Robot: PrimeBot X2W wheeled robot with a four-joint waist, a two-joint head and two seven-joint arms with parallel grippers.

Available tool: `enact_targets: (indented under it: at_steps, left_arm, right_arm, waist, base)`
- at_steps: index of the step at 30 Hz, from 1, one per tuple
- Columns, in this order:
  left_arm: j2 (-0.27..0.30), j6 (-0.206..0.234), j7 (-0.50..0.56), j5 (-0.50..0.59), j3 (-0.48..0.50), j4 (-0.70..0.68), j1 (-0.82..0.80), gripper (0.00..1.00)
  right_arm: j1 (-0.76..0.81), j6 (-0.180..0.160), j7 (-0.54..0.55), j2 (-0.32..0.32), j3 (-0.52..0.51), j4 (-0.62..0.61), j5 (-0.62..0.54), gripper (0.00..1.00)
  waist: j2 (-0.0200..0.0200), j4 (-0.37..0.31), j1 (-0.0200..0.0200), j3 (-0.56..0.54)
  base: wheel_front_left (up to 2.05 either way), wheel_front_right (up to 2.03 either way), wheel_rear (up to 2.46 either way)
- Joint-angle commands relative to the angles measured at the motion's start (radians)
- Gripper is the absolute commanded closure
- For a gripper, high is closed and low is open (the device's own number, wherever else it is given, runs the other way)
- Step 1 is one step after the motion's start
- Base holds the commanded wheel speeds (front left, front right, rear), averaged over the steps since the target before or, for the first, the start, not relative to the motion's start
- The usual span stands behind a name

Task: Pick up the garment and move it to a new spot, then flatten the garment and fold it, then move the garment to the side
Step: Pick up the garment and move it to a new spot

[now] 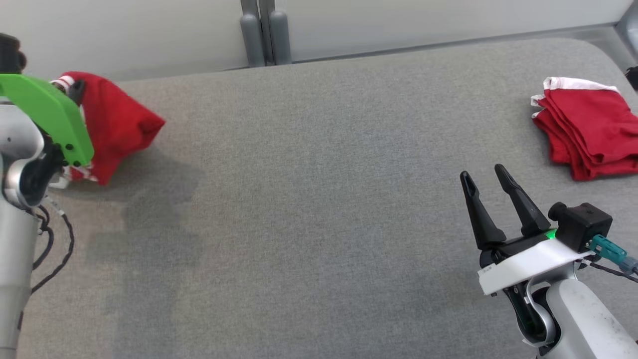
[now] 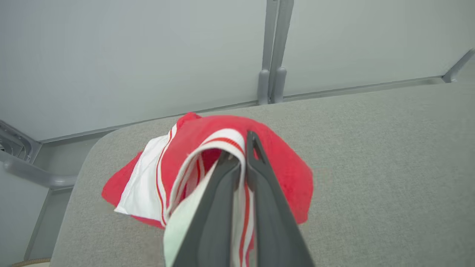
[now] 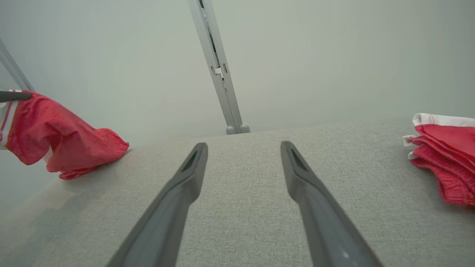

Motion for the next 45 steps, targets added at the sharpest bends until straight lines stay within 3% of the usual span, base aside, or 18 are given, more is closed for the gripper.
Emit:
enact_targets:
  at_steps: [1,6,8,10,15,19,20,21,22,27,34,38,42,45]
  left_arm:
    - [-0.004,-0.002,0.009,-0.013,-0.019,-0.047,0.026,1.00]
    - [-0.073,0.007,0.031,-0.039,-0.081,-0.224,0.081,1.00]
    - [-0.123,0.017,0.024,-0.034,-0.117,-0.274,0.109,1.00]
    - [-0.217,0.028,-0.004,-0.026,-0.176,-0.301,0.142,1.00]
    - [-0.346,0.047,-0.165,0.045,-0.258,-0.220,0.155,1.00]
    - [-0.393,0.044,-0.278,0.065,-0.306,-0.059,0.174,1.00]
    - [-0.400,0.044,-0.299,0.068,-0.319,-0.015,0.176,0.91]
    - [-0.406,0.043,-0.316,0.068,-0.332,0.042,0.179,0.13]
    - [-0.409,0.042,-0.330,0.067,-0.346,0.084,0.179,0.00]
    - [-0.420,0.021,-0.406,0.023,-0.402,0.209,0.153,0.00]
    - [-0.420,0.012,-0.467,0.002,-0.471,0.165,0.143,0.00]
    - [-0.380,0.019,-0.463,-0.006,-0.468,0.090,0.186,0.00]
    - [-0.314,0.062,-0.474,-0.018,-0.439,-0.035,0.251,0.00]
    - [-0.248,0.132,-0.516,-0.020,-0.389,-0.147,0.326,0.00]
  right_arm:
    - [0.019,-0.001,-0.002,0.001,-0.007,0.001,0.003,0.00]
    - [0.038,-0.001,-0.002,0.006,-0.028,-0.003,0.005,0.00]
    - [0.044,-0.001,-0.002,0.010,-0.036,-0.004,0.008,0.00]
    - [0.047,-0.001,-0.002,0.017,-0.040,-0.010,0.008,0.00]
    - [0.030,-0.001,-0.002,0.028,-0.036,-0.014,0.011,0.00]
    - [0.013,-0.001,-0.002,0.034,-0.017,-0.001,0.016,0.00]
    - [0.012,-0.001,-0.002,0.035,-0.014,0.002,0.016,0.00]
    - [0.010,-0.001,-0.002,0.037,-0.009,0.005,0.016,0.00]
    - [0.009,-0.001,-0.002,0.038,-0.006,0.007,0.016,0.00]
    - [0.012,-0.001,-0.002,0.031,-0.010,0.019,0.020,0.00]
    - [0.042,-0.001,-0.002,0.018,-0.031,0.013,0.012,0.00]
    - [0.058,-0.001,-0.002,0.012,-0.036,0.010,0.007,0.00]
    - [0.076,-0.001,-0.002,0.006,-0.044,0.012,0.004,0.00]
    - [0.091,-0.001,-0.002,0.004,-0.048,0.009,0.003,0.00]
  waist:
    - [0.0000,-0.046,0.0000,-0.063]
    - [0.0000,-0.101,0.0000,-0.072]
    - [0.0000,-0.121,0.0000,-0.067]
    - [0.0000,-0.155,0.0000,-0.048]
    - [0.0000,-0.208,0.0000,-0.013]
    - [0.0000,-0.235,0.0000,0.006]
    - [0.0000,-0.238,0.0000,0.008]
    - [0.0000,-0.241,0.0000,0.010]
    - [0.0000,-0.243,0.0000,0.011]
    - [0.0000,-0.216,0.0000,-0.001]
    - [0.0000,-0.119,0.0000,-0.051]
    - [0.0000,-0.065,0.0000,-0.077]
    - [0.0000,-0.024,0.0000,-0.098]
    - [0.0000,-0.006,0.0000,-0.111]
  base:
    - [0.00,0.00,0.00]
    - [0.00,0.00,0.00]
    - [0.00,0.00,0.00]
    - [0.00,0.00,0.00]
    - [0.00,0.00,0.00]
    - [0.00,0.00,0.00]
    - [0.00,0.00,0.00]
    - [0.00,0.00,0.00]
    - [0.00,0.00,0.00]
    - [0.00,0.00,0.00]
    - [0.00,0.00,0.00]
    - [0.00,0.00,0.00]
    - [0.00,0.00,0.00]
    - [0.00,0.00,0.00]
